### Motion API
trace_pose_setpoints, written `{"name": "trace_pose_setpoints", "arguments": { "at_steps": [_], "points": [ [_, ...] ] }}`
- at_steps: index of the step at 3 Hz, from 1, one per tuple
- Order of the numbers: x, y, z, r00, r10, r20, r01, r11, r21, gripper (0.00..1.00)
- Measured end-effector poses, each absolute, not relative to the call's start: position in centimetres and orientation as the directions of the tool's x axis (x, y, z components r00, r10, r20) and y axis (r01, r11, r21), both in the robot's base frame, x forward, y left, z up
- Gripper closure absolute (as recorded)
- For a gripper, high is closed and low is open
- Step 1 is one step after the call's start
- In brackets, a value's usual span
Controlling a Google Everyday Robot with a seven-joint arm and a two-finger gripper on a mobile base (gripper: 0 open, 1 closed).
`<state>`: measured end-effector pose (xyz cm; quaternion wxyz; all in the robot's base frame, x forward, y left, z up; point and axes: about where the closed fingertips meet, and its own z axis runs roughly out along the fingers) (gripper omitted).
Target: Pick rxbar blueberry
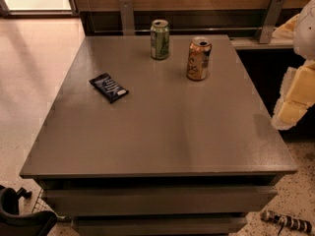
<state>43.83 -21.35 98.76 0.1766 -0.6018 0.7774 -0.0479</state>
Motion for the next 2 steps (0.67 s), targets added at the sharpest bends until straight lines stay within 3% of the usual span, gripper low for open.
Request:
{"name": "trace_pose_setpoints", "arguments": {
  "at_steps": [2],
  "points": [
    [44.7, -20.3, 98.1, -0.265, -0.939, -0.220, -0.898, 0.323, -0.299, 0.00]
  ]
}}
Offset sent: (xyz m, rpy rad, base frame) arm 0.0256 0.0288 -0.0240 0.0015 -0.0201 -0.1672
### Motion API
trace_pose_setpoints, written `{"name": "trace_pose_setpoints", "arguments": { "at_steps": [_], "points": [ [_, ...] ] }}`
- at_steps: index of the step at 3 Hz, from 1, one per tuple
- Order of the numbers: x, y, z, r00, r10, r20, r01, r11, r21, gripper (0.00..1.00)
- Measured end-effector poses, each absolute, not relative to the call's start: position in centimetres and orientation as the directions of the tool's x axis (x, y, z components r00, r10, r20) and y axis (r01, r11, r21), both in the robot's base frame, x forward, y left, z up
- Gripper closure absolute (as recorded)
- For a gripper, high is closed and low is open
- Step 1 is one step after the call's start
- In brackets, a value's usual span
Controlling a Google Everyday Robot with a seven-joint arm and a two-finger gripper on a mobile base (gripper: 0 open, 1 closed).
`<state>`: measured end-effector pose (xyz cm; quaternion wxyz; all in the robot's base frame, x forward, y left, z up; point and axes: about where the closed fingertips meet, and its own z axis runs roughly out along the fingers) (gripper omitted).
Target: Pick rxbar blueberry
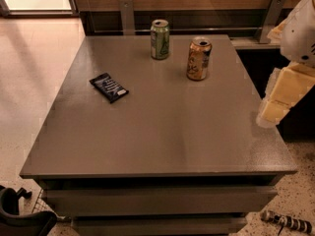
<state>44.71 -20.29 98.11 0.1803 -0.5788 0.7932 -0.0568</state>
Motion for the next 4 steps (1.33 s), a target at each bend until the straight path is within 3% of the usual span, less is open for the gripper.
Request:
{"name": "trace_pose_setpoints", "arguments": {
  "at_steps": [2, 4],
  "points": [
    [48.4, -13.2, 94.3, -0.350, -0.816, -0.460, -0.837, 0.493, -0.238, 0.00],
    [55.4, -6.5, 94.7, -0.243, -0.657, -0.714, -0.799, 0.552, -0.237, 0.00]
  ]
}}
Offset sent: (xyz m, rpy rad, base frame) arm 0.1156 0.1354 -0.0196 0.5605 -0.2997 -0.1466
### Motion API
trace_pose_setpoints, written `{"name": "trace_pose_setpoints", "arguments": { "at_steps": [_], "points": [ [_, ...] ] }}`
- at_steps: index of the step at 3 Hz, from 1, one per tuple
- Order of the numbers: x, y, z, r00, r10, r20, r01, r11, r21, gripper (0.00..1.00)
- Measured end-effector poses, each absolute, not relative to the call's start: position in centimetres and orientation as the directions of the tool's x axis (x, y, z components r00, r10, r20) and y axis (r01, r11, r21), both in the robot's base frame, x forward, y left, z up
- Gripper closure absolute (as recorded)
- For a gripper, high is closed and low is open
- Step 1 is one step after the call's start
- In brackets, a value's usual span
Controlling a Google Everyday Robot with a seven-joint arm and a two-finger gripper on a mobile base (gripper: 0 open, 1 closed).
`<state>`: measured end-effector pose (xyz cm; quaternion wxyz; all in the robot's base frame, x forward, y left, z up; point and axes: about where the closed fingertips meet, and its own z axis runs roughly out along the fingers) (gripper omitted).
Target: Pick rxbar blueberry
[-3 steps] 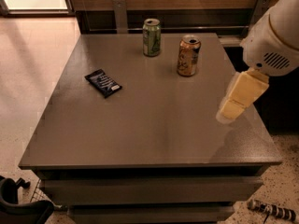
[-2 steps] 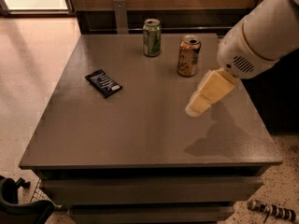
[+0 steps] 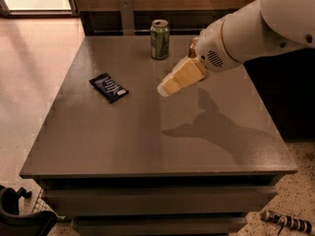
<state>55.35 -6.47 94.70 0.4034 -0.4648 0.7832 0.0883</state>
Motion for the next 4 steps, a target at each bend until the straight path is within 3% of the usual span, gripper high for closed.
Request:
{"name": "trace_pose_setpoints", "arguments": {
  "at_steps": [1, 4],
  "points": [
    [57.5, -4.1, 93.9, -0.189, -0.566, -0.802, -0.783, 0.580, -0.224, 0.00],
    [58.3, -1.4, 92.3, -0.147, -0.504, -0.851, -0.800, 0.567, -0.197, 0.00]
  ]
}}
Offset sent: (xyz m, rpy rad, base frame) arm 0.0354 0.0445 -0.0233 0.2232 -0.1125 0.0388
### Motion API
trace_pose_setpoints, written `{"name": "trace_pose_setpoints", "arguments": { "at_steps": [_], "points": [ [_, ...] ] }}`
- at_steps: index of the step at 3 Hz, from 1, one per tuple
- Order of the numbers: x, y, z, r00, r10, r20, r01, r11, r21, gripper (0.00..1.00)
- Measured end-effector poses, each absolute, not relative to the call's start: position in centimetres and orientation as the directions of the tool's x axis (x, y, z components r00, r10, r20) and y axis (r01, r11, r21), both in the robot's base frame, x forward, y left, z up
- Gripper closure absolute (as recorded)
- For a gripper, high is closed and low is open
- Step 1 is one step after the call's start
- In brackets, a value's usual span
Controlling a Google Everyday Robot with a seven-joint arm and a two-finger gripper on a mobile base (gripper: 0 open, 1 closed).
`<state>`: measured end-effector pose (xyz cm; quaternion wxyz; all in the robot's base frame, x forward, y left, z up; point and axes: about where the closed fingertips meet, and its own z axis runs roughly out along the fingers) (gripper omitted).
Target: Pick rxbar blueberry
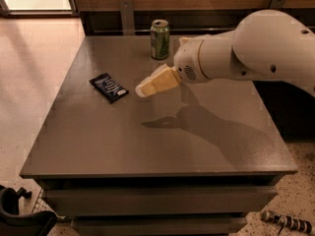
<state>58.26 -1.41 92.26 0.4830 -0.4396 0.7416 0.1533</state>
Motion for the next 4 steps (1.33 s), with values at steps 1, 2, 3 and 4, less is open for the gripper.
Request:
{"name": "trace_pose_setpoints", "arguments": {
  "at_steps": [1, 2, 3, 4],
  "points": [
    [58.5, 1.2, 90.6, -0.129, -0.445, -0.886, -0.814, 0.558, -0.161, 0.00],
    [58.9, 3.8, 89.0, -0.109, -0.377, -0.920, -0.830, 0.543, -0.124, 0.00],
    [59.3, 5.9, 88.0, -0.089, -0.329, -0.940, -0.840, 0.532, -0.106, 0.00],
    [59.8, 7.6, 87.2, -0.102, -0.317, -0.943, -0.838, 0.538, -0.090, 0.00]
  ]
}}
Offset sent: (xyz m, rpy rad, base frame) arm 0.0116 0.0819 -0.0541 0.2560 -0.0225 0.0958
